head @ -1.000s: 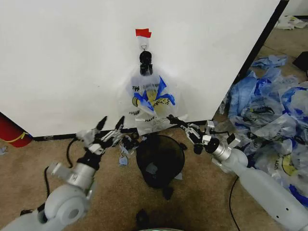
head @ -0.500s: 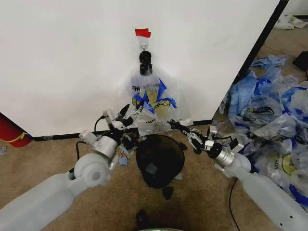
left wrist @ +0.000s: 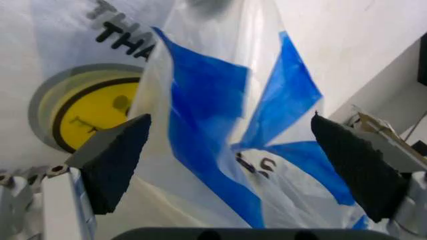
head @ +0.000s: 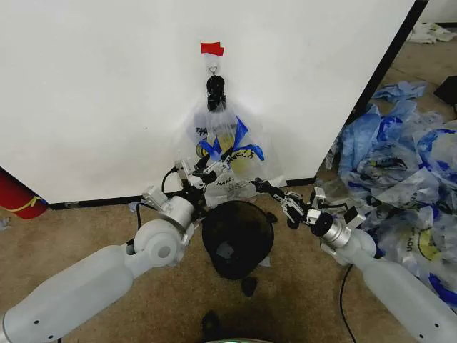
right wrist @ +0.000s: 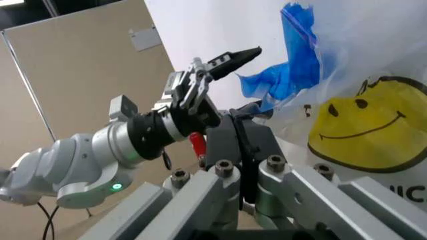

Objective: Pick up the garbage bag from the wall and place it over the trash bin.

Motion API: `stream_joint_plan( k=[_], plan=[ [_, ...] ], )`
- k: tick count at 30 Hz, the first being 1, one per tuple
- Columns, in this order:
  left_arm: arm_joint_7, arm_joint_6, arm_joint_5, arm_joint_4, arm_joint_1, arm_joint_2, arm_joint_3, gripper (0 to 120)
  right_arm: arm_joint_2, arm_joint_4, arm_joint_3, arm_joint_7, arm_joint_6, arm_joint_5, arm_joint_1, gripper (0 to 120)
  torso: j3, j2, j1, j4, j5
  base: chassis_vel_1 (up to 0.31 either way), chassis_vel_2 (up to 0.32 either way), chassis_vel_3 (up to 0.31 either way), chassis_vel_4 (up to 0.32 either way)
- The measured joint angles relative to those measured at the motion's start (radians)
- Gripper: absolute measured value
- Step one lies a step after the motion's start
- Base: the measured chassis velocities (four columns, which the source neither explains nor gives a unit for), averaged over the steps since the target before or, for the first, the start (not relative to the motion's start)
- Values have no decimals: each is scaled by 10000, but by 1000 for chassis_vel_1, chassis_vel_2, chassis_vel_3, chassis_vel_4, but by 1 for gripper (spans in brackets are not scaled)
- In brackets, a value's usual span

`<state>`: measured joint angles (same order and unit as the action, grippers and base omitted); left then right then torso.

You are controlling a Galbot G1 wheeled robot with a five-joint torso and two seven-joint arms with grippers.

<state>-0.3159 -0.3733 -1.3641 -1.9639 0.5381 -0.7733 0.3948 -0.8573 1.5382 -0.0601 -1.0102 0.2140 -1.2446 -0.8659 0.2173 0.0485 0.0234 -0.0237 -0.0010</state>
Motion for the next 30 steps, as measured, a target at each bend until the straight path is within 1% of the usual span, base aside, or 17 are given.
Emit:
stream_joint_plan(
  k=[3, 4, 5, 8, 10, 11, 12, 13, 15, 16, 17, 21, 22, 23, 25, 26, 30],
  plan=[
    [-36, -22, -34, 88, -23, -10, 0, 82, 3, -89, 11, -35, 7, 12, 76, 0, -1, 0, 0, 1, 0, 0, 0, 0, 0],
    [-36, -22, -34, 88, -23, -10, 0, 82, 3, -89, 11, -35, 7, 12, 76, 0, -1, 0, 0, 1, 0, 0, 0, 0, 0],
    [-40, -24, -36, 103, -23, -12, 0, 79, 3, -101, 18, -35, 8, 13, 90, 0, -1, 0, 0, 2, 0, 0, 0, 0, 0],
    [-51, -35, -45, 160, -30, -40, 0, 67, 3, -153, 54, -42, 10, 13, 158, 0, -1, 0, 0, 2, -1, 0, 0, 0, 0],
    [-65, -41, -46, 191, -63, -56, 19, 57, 3, -204, 87, -61, 12, 13, 233, 0, -1, 0, 0, 1, 0, 0, 0, 0, 0],
    [-67, -41, -46, 190, -76, -57, 28, 53, 3, -223, 97, -69, 12, 12, 255, 0, -1, 0, 0, 1, 0, 0, 0, 0, 0],
    [-67, -41, -46, 190, -76, -57, 28, 53, 3, -223, 97, -69, 12, 12, 255, 0, -1, 0, 0, 1, 0, 0, 0, 0, 0],
    [-79, -42, -49, 191, -103, -55, 48, 47, 1, -250, 113, -77, 12, 9, 280, 0, -1, 0, 0, 1, 0, 0, 0, 0, 0],
    [-85, -42, -49, 190, -128, -41, 82, 41, -1, -271, 130, -85, 12, 7, 294, 0, -1, 0, 0, 1, 0, 0, 0, 0, 0],
    [-87, -43, -49, 191, -150, -29, 116, 35, -12, -304, 137, -109, 12, 10, 314, 0, -1, 0, 0, 1, 1, 0, 0, 0, 0],
    [-87, -43, -49, 191, -150, -29, 116, 35, -12, -304, 137, -109, 12, 10, 314, 0, -1, 0, 0, 1, 1, 0, 0, 0, 0],
    [-141, -43, -35, 145, -190, -40, 167, 16, -24, -338, 149, -119, 13, 6, 373, 0, -1, 0, 0, 1, 0, 0, 0, 0, 0],
    [-150, -42, -30, 119, -191, -40, 182, 13, -23, -339, 150, -119, 14, 5, 373, 0, -1, 0, 0, 1, 0, 0, 0, 0, 0],
    [-150, -42, -30, 119, -191, -40, 182, 13, -23, -339, 150, -119, 14, 5, 373, 0, -1, 0, 0, 1, 0, 0, 0, 0, 0],
    [-165, -37, -24, 44, -191, -34, 192, 3, -22, -347, 146, -118, 17, 3, 372, 0, -1, 0, 0, 1, 0, 0, 0, 0, 0],
    [-173, -31, -18, -5, -184, -28, 196, 0, -22, -361, 139, -116, 21, 0, 369, 0, -1, 0, 0, 1, 1, 0, 0, 0, 0],
    [-180, -24, 14, -95, -116, -1, 230, 0, -28, -383, 115, -114, 28, 0, 356, 0, -1, 0, 0, 0, 0, 0, 0, 0, 0]
  ],
)
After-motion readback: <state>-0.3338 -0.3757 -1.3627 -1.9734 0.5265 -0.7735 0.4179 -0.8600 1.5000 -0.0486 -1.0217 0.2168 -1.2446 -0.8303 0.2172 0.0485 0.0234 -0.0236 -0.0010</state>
